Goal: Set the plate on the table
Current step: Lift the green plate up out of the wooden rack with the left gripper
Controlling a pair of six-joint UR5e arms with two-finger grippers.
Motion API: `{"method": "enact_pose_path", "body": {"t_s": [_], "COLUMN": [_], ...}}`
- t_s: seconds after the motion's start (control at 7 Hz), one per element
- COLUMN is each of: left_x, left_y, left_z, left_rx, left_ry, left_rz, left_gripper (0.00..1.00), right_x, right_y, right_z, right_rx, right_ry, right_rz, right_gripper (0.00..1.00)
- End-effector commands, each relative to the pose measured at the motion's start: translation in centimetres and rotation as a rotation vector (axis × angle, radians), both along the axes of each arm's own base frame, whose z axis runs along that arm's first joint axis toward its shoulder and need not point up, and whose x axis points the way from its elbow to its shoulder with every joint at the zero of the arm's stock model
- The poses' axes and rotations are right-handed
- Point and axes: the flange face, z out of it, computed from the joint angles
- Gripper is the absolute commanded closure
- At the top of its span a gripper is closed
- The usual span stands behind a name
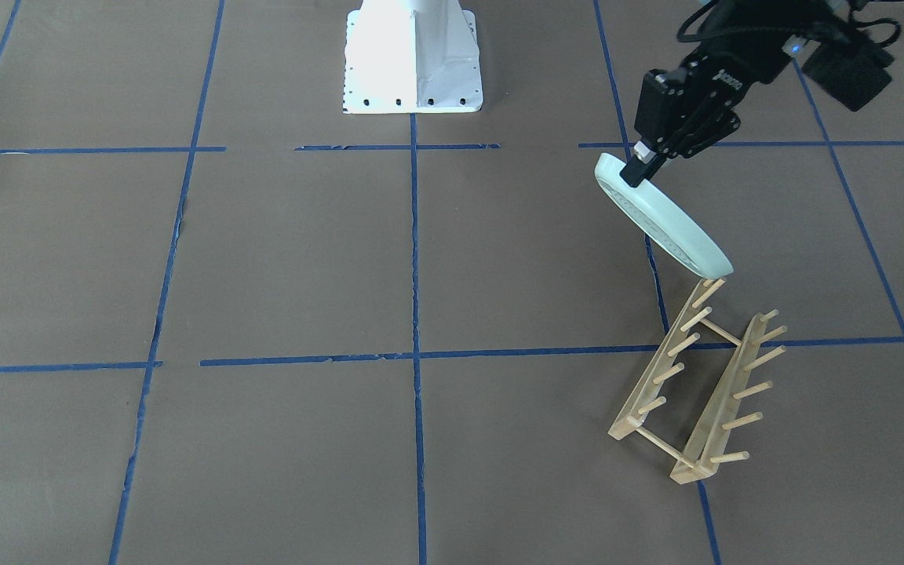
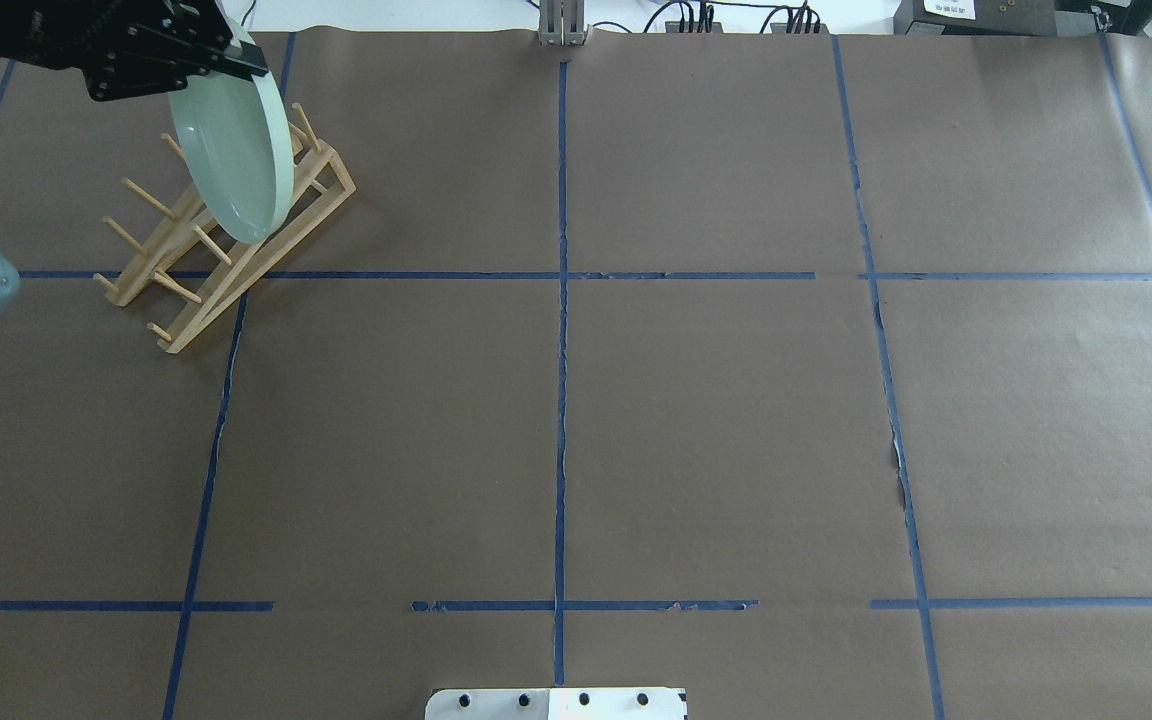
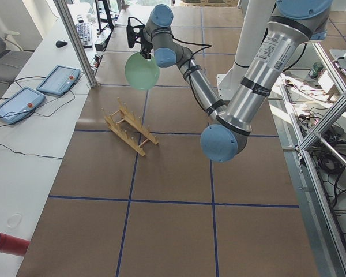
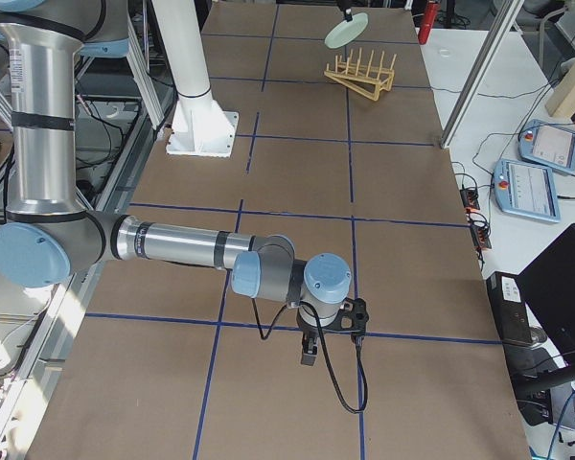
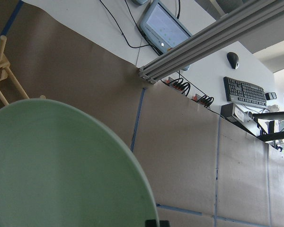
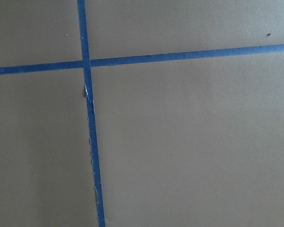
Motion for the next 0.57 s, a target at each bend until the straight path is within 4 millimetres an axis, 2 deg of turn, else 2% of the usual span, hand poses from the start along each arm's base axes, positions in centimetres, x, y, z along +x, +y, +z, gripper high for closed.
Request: {"method": "enact_pose_path", "body": {"t_s": [0.0,0.14,0.29,0.43], "left_x": [10.8,16.6,22.2,26.4], "left_y": [5.0,8.0,10.8,12.6], "left_z": [-1.8,-2.9,-1.2,1.1], "left_rx": [0.022,0.069,0.110,0.130], "left_ry": [-0.293,-0.462,-0.597,-0.683], "left_rz": [0.039,0.064,0.091,0.115], "left_gripper": [1.00,1.00,1.00,1.00], "right_x": [0.0,0.0,0.0,0.0], "right_y": [0.0,0.0,0.0,0.0], "right_z": [0.0,0.0,0.0,0.0], "right_rx": [0.000,0.000,0.000,0.000], "right_ry": [0.000,0.000,0.000,0.000], "right_rz": [0.000,0.000,0.000,0.000], "right_gripper": [0.00,0.00,0.00,0.00]}}
